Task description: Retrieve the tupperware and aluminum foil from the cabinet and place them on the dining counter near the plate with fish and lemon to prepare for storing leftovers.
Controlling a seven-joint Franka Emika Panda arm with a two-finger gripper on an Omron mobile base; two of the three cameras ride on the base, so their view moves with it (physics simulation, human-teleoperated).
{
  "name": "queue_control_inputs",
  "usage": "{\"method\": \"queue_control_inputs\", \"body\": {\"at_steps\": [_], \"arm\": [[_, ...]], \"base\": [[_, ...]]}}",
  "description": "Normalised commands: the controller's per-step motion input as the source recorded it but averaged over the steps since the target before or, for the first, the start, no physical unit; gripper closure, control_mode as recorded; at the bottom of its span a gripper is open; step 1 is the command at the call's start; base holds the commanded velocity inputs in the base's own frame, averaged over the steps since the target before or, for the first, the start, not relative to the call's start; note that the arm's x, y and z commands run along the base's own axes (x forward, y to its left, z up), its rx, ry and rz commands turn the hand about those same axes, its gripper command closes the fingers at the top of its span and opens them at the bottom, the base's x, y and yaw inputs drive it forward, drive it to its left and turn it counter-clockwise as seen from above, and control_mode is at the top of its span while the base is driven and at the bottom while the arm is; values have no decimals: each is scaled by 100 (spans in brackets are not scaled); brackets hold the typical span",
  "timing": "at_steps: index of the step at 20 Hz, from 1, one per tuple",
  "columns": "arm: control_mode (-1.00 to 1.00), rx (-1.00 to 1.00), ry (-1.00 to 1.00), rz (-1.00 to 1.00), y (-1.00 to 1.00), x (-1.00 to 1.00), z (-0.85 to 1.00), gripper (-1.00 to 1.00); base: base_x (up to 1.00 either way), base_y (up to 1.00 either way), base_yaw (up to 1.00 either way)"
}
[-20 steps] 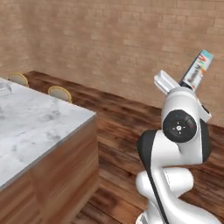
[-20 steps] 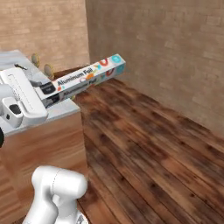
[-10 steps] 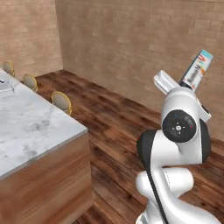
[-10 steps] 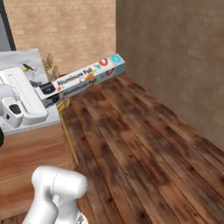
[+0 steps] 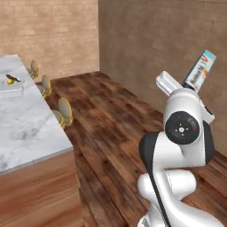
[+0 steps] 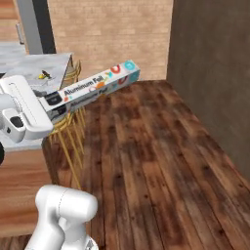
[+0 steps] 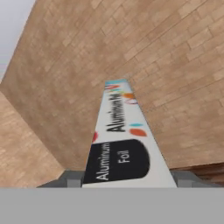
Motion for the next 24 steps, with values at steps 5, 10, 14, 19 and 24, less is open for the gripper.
{"method": "queue_control_inputs", "body": {"at_steps": [5,10,14,19,24], "arm": [[100,0,0,0,0,0,0,100],[100,0,0,0,0,0,0,100],[100,0,0,0,0,0,0,100],[100,0,0,0,0,0,0,100],[100,0,0,0,0,0,0,100]], "base": [[99,-84,52],[100,-73,56],[100,-65,59],[100,-60,62],[96,-74,59]]}}
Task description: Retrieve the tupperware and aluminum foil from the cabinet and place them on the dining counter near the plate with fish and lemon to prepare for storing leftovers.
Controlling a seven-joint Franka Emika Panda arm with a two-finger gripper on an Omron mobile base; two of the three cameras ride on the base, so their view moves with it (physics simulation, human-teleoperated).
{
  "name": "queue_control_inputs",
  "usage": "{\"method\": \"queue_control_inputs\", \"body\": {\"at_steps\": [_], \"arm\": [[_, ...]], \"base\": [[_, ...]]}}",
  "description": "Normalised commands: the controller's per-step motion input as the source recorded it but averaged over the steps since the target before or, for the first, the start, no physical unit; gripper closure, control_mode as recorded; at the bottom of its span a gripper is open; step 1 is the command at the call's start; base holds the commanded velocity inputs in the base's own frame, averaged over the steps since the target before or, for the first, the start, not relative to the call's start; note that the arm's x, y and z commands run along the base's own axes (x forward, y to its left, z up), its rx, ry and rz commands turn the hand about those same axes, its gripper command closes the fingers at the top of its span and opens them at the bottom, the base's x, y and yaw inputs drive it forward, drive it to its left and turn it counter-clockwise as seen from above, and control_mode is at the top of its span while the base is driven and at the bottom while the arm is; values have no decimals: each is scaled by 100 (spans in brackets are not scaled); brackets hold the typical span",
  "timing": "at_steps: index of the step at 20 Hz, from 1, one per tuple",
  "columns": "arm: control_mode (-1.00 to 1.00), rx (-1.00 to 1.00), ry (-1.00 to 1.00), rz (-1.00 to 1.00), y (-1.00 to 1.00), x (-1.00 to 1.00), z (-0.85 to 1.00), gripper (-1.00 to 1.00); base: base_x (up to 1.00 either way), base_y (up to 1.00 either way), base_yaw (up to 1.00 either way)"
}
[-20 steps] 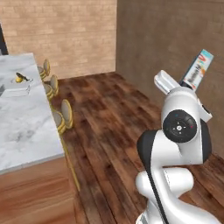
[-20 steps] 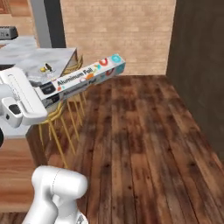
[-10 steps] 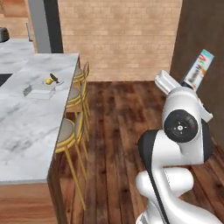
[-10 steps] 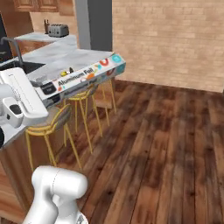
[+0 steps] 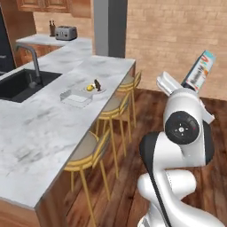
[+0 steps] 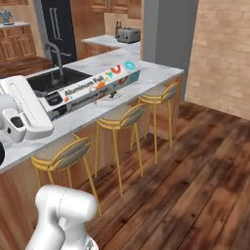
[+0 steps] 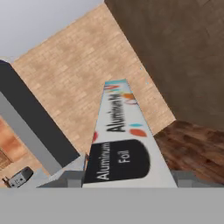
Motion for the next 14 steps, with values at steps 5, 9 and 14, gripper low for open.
{"method": "queue_control_inputs", "body": {"at_steps": [5,9,14], "arm": [[100,0,0,0,0,0,0,100],[100,0,0,0,0,0,0,100],[100,0,0,0,0,0,0,100]], "base": [[89,-84,56],[83,-91,54],[59,-99,47]]}}
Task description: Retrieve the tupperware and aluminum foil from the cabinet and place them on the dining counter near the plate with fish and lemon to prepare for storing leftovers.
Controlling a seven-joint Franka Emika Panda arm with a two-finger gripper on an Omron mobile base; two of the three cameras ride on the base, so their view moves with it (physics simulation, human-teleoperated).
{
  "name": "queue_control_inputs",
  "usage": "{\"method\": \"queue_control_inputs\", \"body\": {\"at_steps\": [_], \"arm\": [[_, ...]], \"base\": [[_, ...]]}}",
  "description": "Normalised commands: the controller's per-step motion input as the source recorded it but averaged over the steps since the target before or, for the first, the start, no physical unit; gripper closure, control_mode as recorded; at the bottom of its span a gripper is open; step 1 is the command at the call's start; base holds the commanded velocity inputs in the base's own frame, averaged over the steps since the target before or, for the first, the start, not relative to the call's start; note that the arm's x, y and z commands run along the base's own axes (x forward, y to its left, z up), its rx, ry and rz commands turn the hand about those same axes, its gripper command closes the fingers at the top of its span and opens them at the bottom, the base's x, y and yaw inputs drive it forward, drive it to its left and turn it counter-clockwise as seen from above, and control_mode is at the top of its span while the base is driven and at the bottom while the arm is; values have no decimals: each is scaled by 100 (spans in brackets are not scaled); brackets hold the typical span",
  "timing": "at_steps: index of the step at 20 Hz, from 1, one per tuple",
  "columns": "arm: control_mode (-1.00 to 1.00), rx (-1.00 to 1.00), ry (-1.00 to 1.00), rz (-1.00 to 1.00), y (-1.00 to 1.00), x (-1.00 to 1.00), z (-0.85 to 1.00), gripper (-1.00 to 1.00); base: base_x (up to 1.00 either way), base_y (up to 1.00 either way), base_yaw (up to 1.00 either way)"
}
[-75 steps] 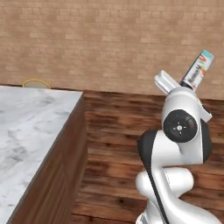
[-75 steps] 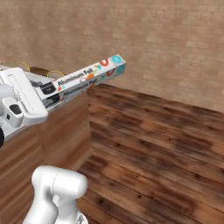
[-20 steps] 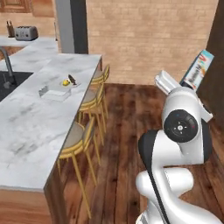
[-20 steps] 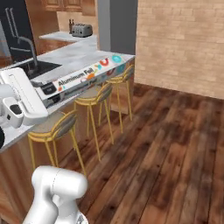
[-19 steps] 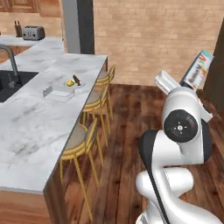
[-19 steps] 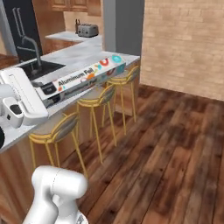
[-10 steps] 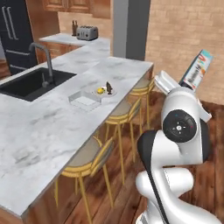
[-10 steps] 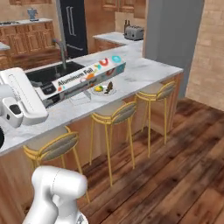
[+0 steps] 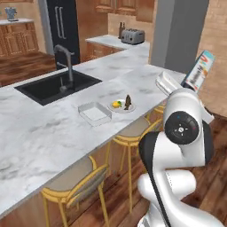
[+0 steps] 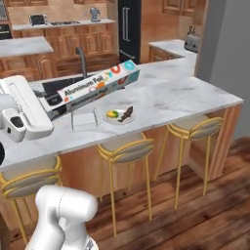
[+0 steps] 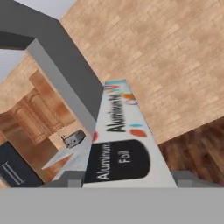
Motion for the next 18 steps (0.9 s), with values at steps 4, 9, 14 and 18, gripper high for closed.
{"method": "queue_control_inputs", "body": {"at_steps": [4,9,14,18], "arm": [[100,0,0,0,0,0,0,100],[100,0,0,0,0,0,0,100],[100,0,0,0,0,0,0,100],[100,0,0,0,0,0,0,100]], "base": [[48,-100,43],[62,-100,47],[65,-98,50],[77,-54,53]]}}
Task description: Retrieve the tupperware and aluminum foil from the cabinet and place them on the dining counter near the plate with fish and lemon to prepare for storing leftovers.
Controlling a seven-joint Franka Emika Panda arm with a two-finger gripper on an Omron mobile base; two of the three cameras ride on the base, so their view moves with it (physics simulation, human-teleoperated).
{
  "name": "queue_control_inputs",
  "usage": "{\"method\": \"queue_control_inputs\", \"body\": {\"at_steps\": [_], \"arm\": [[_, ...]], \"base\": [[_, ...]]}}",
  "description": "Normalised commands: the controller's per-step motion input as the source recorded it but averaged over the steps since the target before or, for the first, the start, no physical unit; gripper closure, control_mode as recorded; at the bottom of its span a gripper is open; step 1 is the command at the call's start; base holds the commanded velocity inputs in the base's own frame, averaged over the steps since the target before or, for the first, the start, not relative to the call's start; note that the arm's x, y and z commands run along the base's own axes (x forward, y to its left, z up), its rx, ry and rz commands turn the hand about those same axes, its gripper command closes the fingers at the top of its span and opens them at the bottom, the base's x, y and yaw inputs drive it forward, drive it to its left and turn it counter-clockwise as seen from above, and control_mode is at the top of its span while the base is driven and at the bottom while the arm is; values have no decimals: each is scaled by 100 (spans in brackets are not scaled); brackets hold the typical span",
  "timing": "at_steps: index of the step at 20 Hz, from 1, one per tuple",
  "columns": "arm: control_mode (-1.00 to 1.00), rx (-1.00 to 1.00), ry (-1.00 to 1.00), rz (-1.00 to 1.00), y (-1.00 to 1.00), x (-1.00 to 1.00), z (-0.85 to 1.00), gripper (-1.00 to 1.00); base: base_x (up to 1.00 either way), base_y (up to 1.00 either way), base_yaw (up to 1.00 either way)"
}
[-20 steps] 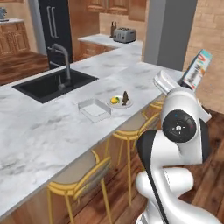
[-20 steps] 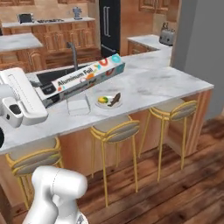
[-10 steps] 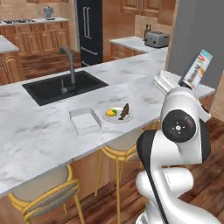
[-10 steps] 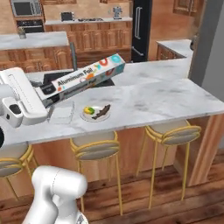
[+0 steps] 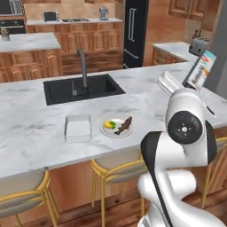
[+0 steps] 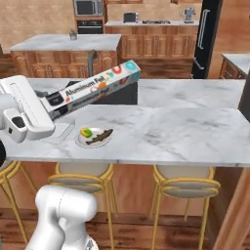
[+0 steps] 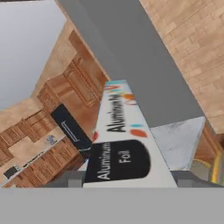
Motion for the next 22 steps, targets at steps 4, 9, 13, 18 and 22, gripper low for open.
{"method": "queue_control_inputs", "body": {"at_steps": [4,9,13,18,22], "arm": [[100,0,0,0,0,0,0,100],[100,0,0,0,0,0,0,100],[-100,0,0,9,-3,7,-3,100],[-100,0,6,29,-41,23,-1,100],[-100,0,7,30,-56,20,-1,100]], "base": [[73,-24,50],[53,-17,48],[24,-9,34],[0,0,0],[0,0,0]]}}
